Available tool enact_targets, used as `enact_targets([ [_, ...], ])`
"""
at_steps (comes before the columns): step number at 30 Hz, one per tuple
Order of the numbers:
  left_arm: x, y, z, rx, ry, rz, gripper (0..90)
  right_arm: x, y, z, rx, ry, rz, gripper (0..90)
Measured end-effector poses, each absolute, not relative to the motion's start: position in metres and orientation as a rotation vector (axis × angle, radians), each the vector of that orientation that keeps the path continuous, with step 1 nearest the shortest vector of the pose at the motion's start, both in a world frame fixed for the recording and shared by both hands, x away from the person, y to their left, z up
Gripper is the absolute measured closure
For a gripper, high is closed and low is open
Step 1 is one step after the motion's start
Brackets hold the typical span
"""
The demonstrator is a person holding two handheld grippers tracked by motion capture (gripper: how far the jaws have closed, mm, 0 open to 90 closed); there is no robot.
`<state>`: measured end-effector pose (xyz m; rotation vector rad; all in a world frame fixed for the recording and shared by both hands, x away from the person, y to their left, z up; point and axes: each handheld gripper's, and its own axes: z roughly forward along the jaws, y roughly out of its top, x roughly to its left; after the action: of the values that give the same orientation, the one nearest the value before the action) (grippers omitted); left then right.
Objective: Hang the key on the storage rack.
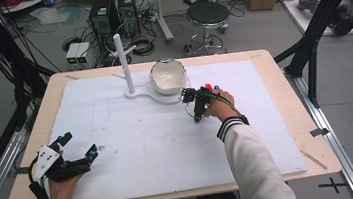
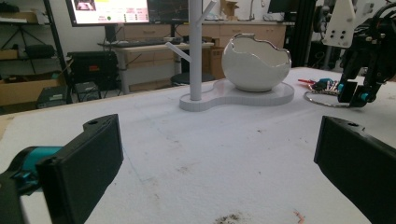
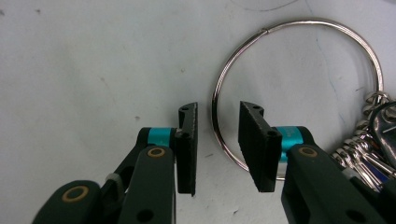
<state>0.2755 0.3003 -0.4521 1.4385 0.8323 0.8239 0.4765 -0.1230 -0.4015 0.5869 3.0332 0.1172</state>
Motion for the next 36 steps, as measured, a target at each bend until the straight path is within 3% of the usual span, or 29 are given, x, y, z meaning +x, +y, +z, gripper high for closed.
enact_targets([
  [16,0.2754,0.3002,-0.4522,1.435,0.835,0.825,1.7,0.4751,-0.1235,-0.4042,0.550,3.043,0.075,74.8],
  [25,0.2755,0.3003,-0.4522,1.435,0.835,0.826,1.7,0.4721,-0.1196,-0.4044,0.497,3.063,0.043,85.2],
  [36,0.2765,0.3003,-0.4518,1.441,0.841,0.822,1.7,0.4690,-0.1167,-0.4028,0.484,3.040,0.040,87.0],
])
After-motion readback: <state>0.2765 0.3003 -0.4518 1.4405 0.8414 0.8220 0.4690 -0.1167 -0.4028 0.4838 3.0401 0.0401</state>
